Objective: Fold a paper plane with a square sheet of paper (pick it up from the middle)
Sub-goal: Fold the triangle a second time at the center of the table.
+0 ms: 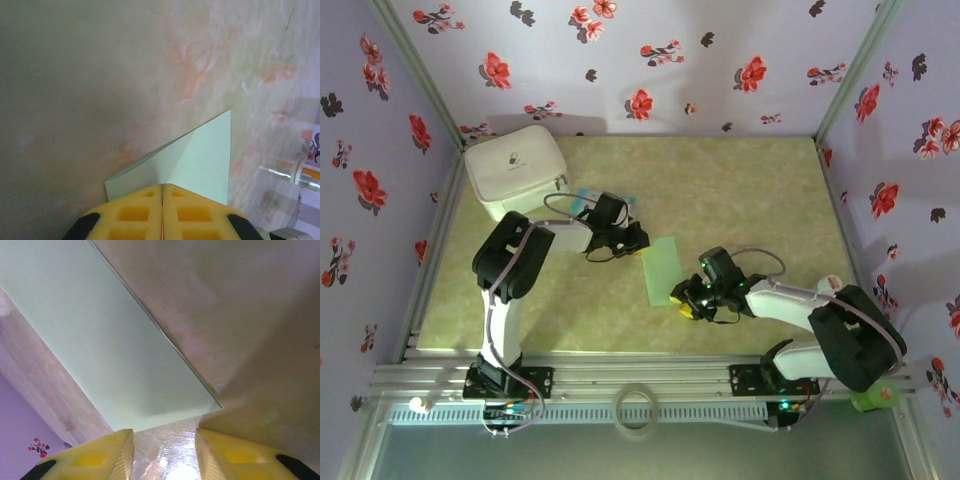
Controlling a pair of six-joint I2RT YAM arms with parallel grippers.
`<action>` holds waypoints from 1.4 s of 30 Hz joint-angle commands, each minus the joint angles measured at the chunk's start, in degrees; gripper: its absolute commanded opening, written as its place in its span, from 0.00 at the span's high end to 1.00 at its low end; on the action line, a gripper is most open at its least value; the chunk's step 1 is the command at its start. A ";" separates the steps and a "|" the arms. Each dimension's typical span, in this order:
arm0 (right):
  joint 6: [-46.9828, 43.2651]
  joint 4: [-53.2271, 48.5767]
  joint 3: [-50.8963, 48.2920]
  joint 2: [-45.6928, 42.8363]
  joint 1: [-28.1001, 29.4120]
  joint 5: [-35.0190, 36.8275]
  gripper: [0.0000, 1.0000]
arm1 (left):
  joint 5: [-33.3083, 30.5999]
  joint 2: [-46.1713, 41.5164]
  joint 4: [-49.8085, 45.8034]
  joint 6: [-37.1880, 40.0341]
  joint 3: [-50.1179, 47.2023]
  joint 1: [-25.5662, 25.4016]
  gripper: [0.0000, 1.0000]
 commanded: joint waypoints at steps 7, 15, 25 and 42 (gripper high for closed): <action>2.61 8.82 -0.20 1.77 0.49 6.56 0.63 | -0.90 2.10 -4.90 -0.32 -0.50 0.52 0.92; 2.18 8.74 -0.04 0.31 0.41 7.56 0.63 | -0.78 2.26 -4.88 -0.17 -0.33 0.53 0.92; -11.25 -0.06 4.41 -1.10 -3.35 4.47 0.52 | -0.52 2.51 -4.90 -0.05 0.00 0.46 0.92; -28.86 -2.43 8.44 1.58 -10.22 -2.02 0.43 | -0.23 2.90 -5.13 -0.16 0.20 0.53 0.91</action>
